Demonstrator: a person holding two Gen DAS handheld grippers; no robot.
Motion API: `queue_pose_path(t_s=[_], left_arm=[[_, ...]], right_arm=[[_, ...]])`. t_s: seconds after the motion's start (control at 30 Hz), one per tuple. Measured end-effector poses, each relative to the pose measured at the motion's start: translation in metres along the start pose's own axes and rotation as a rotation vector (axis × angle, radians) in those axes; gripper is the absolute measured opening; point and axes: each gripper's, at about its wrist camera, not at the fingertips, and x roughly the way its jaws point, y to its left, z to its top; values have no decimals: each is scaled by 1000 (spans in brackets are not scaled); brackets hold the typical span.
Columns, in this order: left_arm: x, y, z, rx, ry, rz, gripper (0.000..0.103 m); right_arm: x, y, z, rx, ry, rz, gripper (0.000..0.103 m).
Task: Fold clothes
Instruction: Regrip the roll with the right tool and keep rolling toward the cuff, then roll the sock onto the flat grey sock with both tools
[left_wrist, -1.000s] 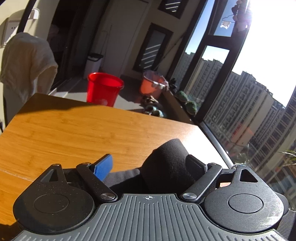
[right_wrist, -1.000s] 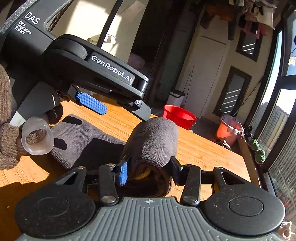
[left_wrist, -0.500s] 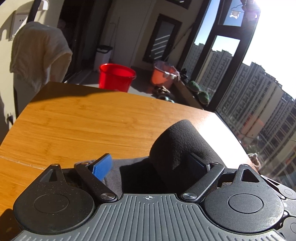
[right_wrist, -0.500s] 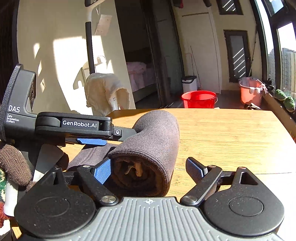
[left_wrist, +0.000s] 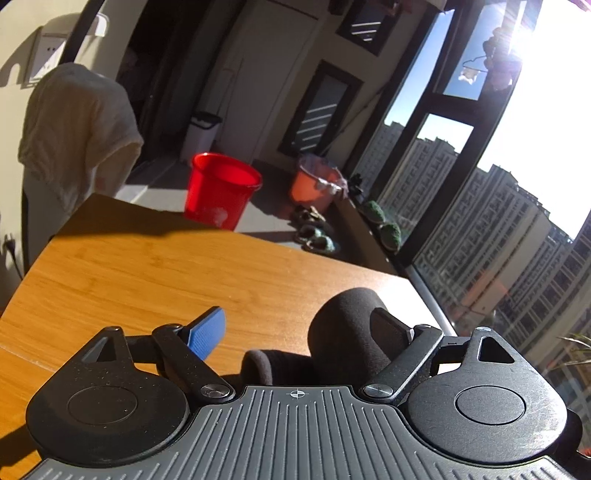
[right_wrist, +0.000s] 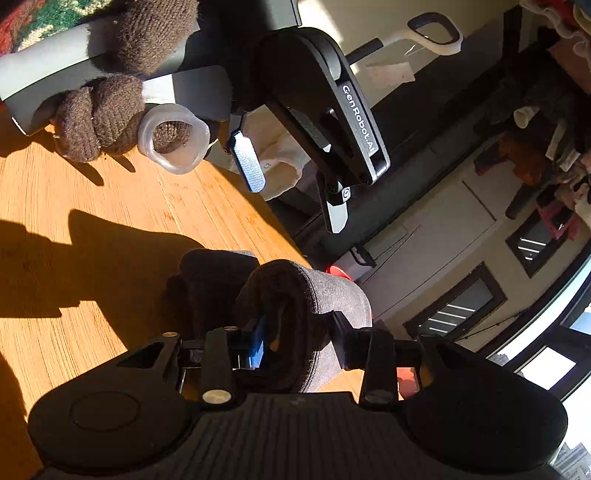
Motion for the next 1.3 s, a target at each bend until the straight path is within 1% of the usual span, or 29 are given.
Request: queue_pose_path(t_s=[0.03,0.07,0.1,0.13,0.2,0.23,0.3,0.33,0.37,0.4,0.43,0.47,0.5,0.57,0.6,0.63,0.67,0.73,0.83,0.9,0.93,0.97,1.0,1.03,1.07,1.1,1.13,1.23,1.3], left_arm=[[0,-4,-2,14,7,-2,92],[2,-7,-6,39,19,10,92],[5,-10,-10,63,31,22,92],[8,-13,-14,90,44,40,89],[13,-10,-23,119,61,85,87],[15,-7,-28,125,65,101,87],[12,5,-35,106,64,123,87],[10,11,-36,94,64,135,87],[10,16,-38,87,68,153,86],[11,22,-41,81,77,173,82],[14,27,-45,81,99,197,68],[17,32,-49,77,108,212,67],[16,35,-53,68,92,205,67],[14,36,-53,52,95,180,66],[12,36,-51,38,95,164,65],[10,37,-49,30,89,158,66],[7,37,-46,26,80,161,66],[-1,35,-36,12,51,136,66],[-10,21,-21,-5,26,6,82],[-4,1,-13,11,51,-79,88],[3,-11,-11,28,74,-108,89],[13,-22,-11,57,105,-112,89],[24,-35,-14,89,137,-106,87],[33,-42,-18,101,159,-106,80],[42,-50,-22,114,182,-107,66],[49,-55,-25,116,198,-111,63],[49,-56,-26,95,195,-122,58],[33,-45,-23,19,165,-139,48],[18,-30,-21,-38,126,-138,40]], right_arm=[[-2,12,1,-72,-15,-4,35],[-3,20,1,-108,-27,-14,31],[-4,25,2,-129,-38,-26,31],[-5,23,3,-98,-39,-19,31],[-7,9,5,27,-31,24,31],[-12,-5,4,140,-28,64,32],[-21,-38,-3,404,-29,148,47],[-24,-54,-10,546,-33,191,66],[-22,-70,-20,712,-27,235,76],[-18,-85,-33,890,-16,279,77],[-11,-94,-46,1036,2,313,78],[-2,-98,-58,1155,26,338,78],[9,-98,-67,1236,54,349,78],[27,-93,-80,1336,109,350,77],[33,-88,-85,1356,132,340,75],[38,-85,-87,1333,153,317,61],[39,-84,-87,1290,163,299,53],[38,-84,-84,1202,171,275,47],[34,-81,-69,1048,171,239,45],[33,-75,-55,938,167,211,44],[31,-72,-51,901,165,199,43],[31,-68,-47,860,163,184,43],[31,-66,-43,832,161,172,43],[30,-65,-43,823,161,167,43],[29,-65,-43,820,161,163,43],[26,-67,-45,833,155,164,43],[21,-71,-49,858,140,170,45],[3,-86,-64,953,93,173,61],[-4,-91,-68,1003,58,187,65]])
